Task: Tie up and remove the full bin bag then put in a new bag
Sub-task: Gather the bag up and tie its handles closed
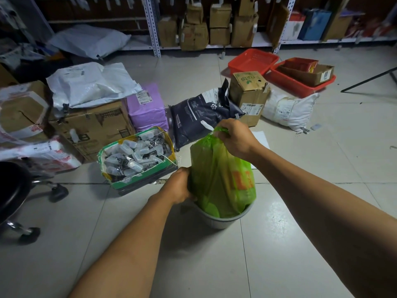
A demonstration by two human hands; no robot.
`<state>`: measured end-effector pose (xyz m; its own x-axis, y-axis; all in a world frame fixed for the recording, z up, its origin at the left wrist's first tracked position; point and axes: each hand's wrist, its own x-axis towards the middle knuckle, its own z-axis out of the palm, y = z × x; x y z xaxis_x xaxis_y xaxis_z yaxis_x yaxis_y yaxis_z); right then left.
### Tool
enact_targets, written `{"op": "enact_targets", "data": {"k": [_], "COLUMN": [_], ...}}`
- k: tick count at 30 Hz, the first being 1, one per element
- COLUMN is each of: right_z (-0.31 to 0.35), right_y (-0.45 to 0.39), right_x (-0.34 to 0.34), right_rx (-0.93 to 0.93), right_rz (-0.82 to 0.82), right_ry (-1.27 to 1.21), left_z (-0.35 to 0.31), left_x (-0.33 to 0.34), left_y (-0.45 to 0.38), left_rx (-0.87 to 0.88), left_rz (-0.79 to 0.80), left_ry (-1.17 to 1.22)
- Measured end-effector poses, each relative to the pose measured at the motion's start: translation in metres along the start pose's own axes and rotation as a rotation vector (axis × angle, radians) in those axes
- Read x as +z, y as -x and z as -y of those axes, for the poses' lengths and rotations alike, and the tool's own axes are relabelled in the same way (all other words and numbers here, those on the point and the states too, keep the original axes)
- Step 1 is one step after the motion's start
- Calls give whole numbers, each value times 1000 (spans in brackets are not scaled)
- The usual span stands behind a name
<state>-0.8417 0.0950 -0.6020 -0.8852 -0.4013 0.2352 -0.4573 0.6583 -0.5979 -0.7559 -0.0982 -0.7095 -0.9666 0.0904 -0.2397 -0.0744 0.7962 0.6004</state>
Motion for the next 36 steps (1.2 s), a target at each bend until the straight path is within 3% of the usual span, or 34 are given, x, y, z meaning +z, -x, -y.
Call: {"op": "enact_targets", "data": {"k": [8, 18, 25, 36], "right_z": [12, 25, 41, 127], "right_y": [-2, -3, -4, -8], "right_x": [-21, -46, -68, -167], "right_rx": [-12, -70, -55, 2], "right_rz": [-63, -108, -93, -63], "right_ry": [-9, -7, -34, -34], "left_z": [-12, -7, -23, -124], "left_x": [-3, -11, -72, -189], "left_y": [8, 11, 19, 68], "left_rx": [67, -84, -171, -86], "left_rz": [-34, 4, 15, -126], "left_ry": [14, 152, -27, -190]}}
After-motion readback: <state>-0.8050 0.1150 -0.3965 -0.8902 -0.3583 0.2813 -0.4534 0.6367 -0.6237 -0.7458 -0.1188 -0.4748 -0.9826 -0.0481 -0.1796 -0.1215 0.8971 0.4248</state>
